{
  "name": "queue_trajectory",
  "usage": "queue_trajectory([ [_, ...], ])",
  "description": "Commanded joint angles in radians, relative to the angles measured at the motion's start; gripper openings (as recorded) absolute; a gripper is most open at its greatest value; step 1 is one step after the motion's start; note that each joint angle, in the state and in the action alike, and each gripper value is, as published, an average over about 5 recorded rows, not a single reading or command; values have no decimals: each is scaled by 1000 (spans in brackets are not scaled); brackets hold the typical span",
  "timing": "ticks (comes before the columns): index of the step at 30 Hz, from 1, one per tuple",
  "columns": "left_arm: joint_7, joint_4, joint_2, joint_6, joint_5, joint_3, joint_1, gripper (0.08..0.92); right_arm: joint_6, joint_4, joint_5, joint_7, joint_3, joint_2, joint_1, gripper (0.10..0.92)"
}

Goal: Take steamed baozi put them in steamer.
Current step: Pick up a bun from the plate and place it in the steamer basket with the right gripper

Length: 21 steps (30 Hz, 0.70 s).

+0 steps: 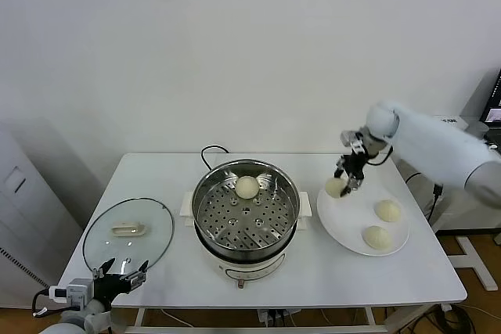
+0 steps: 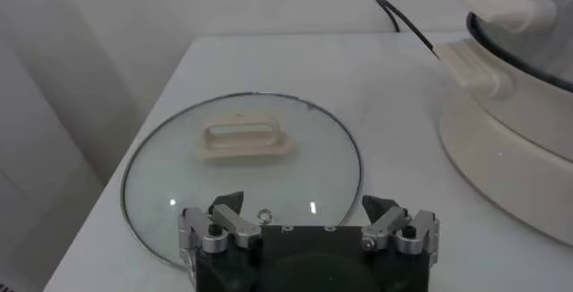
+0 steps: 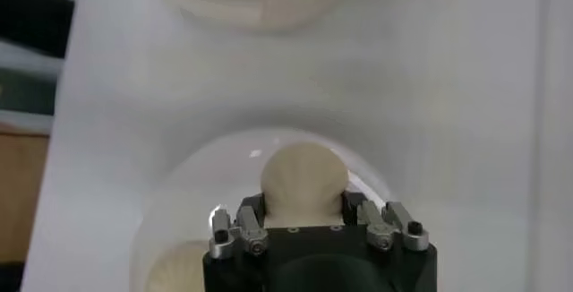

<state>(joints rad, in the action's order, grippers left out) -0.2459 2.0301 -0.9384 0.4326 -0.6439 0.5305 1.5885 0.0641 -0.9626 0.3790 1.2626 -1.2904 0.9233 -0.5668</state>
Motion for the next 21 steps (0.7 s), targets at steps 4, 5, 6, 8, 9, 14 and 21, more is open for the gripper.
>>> queue_trajectory([
  [4,-2,8,0,3,3,-5,-5,823,193,-223,419,-28,-276,36,-395,526],
  [5,-2,8,0,3,4,-6,-5,823,207,-231,440,-40,-276,45,-400,526],
  [6,-2,9,0,3,5,-7,-5,823,224,-241,462,-57,-275,57,-404,526],
  [8,-2,8,1,3,8,-9,-5,823,260,-259,502,-95,-271,82,-406,526],
  [9,-2,8,1,3,9,-11,-6,823,278,-267,518,-116,-268,97,-403,526],
  [14,-3,6,-2,5,15,-19,-13,823,345,-291,581,-213,-245,166,-370,528],
  [21,-5,7,-1,9,15,-24,-25,823,434,-323,613,-329,-211,248,-294,526],
])
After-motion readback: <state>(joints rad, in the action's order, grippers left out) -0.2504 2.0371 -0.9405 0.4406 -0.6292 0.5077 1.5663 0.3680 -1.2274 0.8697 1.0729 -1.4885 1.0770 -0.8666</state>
